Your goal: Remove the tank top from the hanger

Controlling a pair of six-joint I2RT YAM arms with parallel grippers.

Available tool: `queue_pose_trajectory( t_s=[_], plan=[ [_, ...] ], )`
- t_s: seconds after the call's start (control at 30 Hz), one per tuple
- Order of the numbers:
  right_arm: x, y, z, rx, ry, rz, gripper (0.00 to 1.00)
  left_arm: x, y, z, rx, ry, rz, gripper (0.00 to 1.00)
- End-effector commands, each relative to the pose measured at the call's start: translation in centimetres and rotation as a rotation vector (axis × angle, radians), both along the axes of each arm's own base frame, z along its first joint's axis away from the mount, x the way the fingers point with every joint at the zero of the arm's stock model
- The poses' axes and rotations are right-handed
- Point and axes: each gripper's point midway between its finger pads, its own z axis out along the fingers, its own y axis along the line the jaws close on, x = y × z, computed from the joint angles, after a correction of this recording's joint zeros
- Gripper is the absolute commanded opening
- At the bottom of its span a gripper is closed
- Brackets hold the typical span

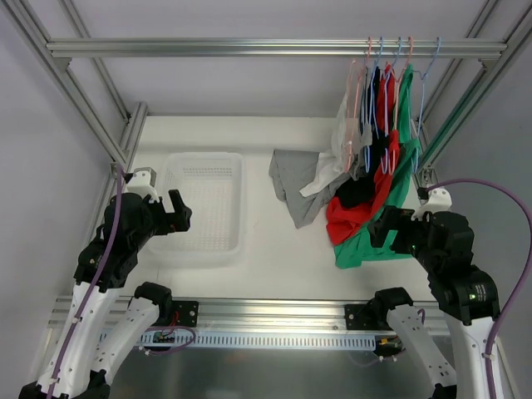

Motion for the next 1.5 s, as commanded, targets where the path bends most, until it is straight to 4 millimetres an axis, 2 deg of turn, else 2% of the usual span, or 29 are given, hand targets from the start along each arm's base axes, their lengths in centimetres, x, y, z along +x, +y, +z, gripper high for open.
queue_pose_trajectory(
  t_s=[0.0, 0.13, 0.23, 0.27, 0.33, 0.37, 0.4, 0.47, 0.5, 0.6, 0.63, 0.67, 0.7, 0.73, 0.8, 0.83, 0.87, 0.9, 0.93, 0.97, 1.07, 1.23, 1.27, 1.37, 1.47],
  plan=[
    [0.9, 0.4, 1.7, 0.027, -0.066, 0.001, 0.99, 0.5, -0.1, 0.4, -0.004, -0.03, 0.003, 0.98],
    [0.9, 2.0, 3.5, 0.089, -0.108, 0.074, 0.99, 0.5, -0.2, 0.3, -0.005, -0.023, -0.003, 0.99],
    [0.8, 3.2, 6.6, 0.131, -0.147, 0.134, 1.0, 0.6, -0.5, 0.2, -0.01, -0.017, -0.011, 0.99],
    [1.1, 3.7, 8.5, 0.168, -0.164, 0.142, 0.99, 0.6, -0.5, 0.2, -0.011, -0.017, -0.015, 0.99],
    [1.5, 4.7, 10.8, 0.196, -0.179, 0.187, 0.99, 0.6, -0.7, 0.2, -0.016, -0.015, -0.027, 0.99],
    [2.6, 5.2, 11.2, 0.203, -0.15, 0.196, 0.99, 0.5, -0.8, 0.1, -0.018, -0.013, -0.031, 0.99],
    [2.6, 5.4, 13.8, 0.214, -0.198, 0.212, 0.99, 0.6, -0.9, 0.1, -0.021, -0.014, -0.035, 0.99],
    [3.6, 5.8, 15.4, 0.217, -0.194, 0.226, 0.97, 0.5, -1.2, 0.2, -0.029, -0.018, -0.048, 0.99],
    [4.8, 6.0, 16.8, 0.207, -0.205, 0.228, 0.95, 0.5, -1.2, 0.2, -0.031, -0.019, -0.05, 0.99],
    [7.0, 6.1, 18.0, 0.175, -0.188, 0.213, 0.79, 0.4, -1.3, 0.3, -0.034, -0.024, -0.055, 0.99],
    [8.7, 6.2, 18.9, 0.127, -0.199, 0.211, 0.76, 0.4, -1.3, 0.2, -0.035, -0.023, -0.055, 0.99],
    [9.4, 6.0, 19.0, 0.102, -0.188, 0.196, 0.66, 0.3, -1.5, 0.2, -0.04, -0.023, -0.064, 0.99],
    [10.2, 6.0, 19.2, 0.081, -0.188, 0.186, 0.63, 0.3, -1.5, 0.1, -0.041, -0.019, -0.068, 0.99],
    [12.1, 6.1, 19.5, 0.042, -0.184, 0.167, 0.6, 0.2, -1.6, 0.1, -0.044, -0.022, -0.071, 0.99],
    [14.0, 6.1, 19.6, 0.009, -0.175, 0.144, 0.6, 0.1, -1.6, 0.1, -0.045, -0.023, -0.074, 0.99],
    [15.6, 6.6, 18.9, -0.018, -0.15, 0.144, 0.6, 0.1, -1.6, 0.1, -0.045, -0.023, -0.074, 0.99],
    [16.3, 6.3, 19.7, -0.037, -0.174, 0.116, 0.59, 0.1, -1.6, 0.1, -0.046, -0.024, -0.072, 0.99],
    [17.1, 6.1, 19.7, -0.063, -0.174, 0.094, 0.59, 0.1, -1.6, 0.0, -0.046, -0.024, -0.071, 0.99],
    [18.6, 6.2, 18.8, -0.098, -0.152, 0.081, 0.58, 0.1, -1.5, 0.0, -0.043, -0.023, -0.07, 0.99],
    [19.2, 6.0, 19.3, -0.111, -0.164, 0.069, 0.56, 0.1, -1.5, 0.1, -0.045, -0.026, -0.069, 0.99],
    [21.5, 6.3, 18.3, -0.144, -0.141, 0.053, 0.52, 0.1, -1.6, 0.0, -0.046, -0.023, -0.073, 0.99],
    [23.9, 6.2, 16.4, -0.184, -0.096, 0.015, 0.47, 0.2, -1.7, -0.2, -0.045, -0.013, -0.078, 0.99],
    [24.6, 6.3, 15.4, -0.197, -0.073, 0.01, 0.46, 0.2, -1.7, -0.2, -0.045, -0.013, -0.076, 0.98],
    [25.7, 6.3, 13.9, -0.213, -0.039, -0.008, 0.39, 0.2, -1.7, -0.3, -0.045, -0.01, -0.078, 0.99],
    [26.3, 6.8, 13.1, -0.192, -0.026, -0.01, 0.29, 0.2, -1.8, -0.2, -0.046, -0.013, -0.081, 0.99]
  ],
)
